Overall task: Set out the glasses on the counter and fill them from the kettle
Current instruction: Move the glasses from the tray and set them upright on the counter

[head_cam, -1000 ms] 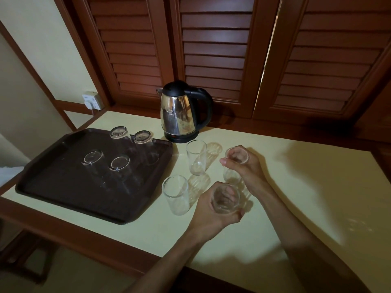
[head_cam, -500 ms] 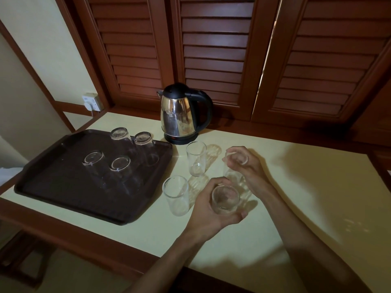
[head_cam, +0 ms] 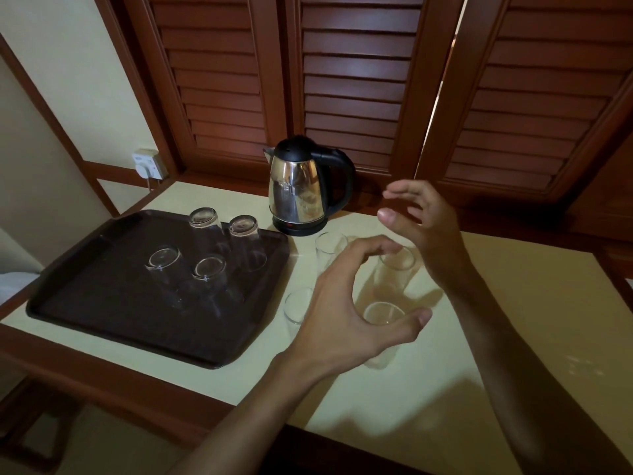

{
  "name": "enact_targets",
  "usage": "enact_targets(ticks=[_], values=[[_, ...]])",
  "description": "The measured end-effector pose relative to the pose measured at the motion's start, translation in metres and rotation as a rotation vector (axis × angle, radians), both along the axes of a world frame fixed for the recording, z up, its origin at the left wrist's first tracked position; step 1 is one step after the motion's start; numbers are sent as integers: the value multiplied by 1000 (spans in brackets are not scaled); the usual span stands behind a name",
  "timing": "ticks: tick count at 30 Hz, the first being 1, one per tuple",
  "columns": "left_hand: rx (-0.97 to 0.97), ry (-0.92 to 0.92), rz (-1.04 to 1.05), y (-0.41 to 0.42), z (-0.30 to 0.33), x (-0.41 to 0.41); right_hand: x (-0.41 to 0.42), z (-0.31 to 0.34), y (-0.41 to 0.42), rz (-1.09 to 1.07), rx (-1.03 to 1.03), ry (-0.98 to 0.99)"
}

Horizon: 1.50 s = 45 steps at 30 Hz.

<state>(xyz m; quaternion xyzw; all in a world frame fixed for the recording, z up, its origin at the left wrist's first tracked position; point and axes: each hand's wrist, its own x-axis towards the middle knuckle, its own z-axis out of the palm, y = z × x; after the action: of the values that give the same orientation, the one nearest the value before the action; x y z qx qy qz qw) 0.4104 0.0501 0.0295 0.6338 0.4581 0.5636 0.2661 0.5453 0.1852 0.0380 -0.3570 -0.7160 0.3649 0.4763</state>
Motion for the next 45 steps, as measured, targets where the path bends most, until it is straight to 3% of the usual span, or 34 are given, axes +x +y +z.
enact_targets(ticks=[8,13,21,26,29,36,42,45], values=[[144,120,124,4,38,-96,-91,42,-2,106,127,-55],[93,224,275,4,34,-176,-169,44,3,233,154,-150],[-108,602,407,13,-5,-276,-273,20,15,315,139,-575],[-301,806,303,19,-26,-309,-318,2,21,352,62,-949],[-396,813,186,21,-29,-326,-337,-9,23,388,17,-1097],[-758,887,-91,38,-7,-366,-369,-8,23,358,46,-1190],[-1009,1176,-216,60,16,-378,-401,0,26,367,14,-1485],[-1023,1510,-302,69,18,-363,-419,-3,28,356,8,-1682]])
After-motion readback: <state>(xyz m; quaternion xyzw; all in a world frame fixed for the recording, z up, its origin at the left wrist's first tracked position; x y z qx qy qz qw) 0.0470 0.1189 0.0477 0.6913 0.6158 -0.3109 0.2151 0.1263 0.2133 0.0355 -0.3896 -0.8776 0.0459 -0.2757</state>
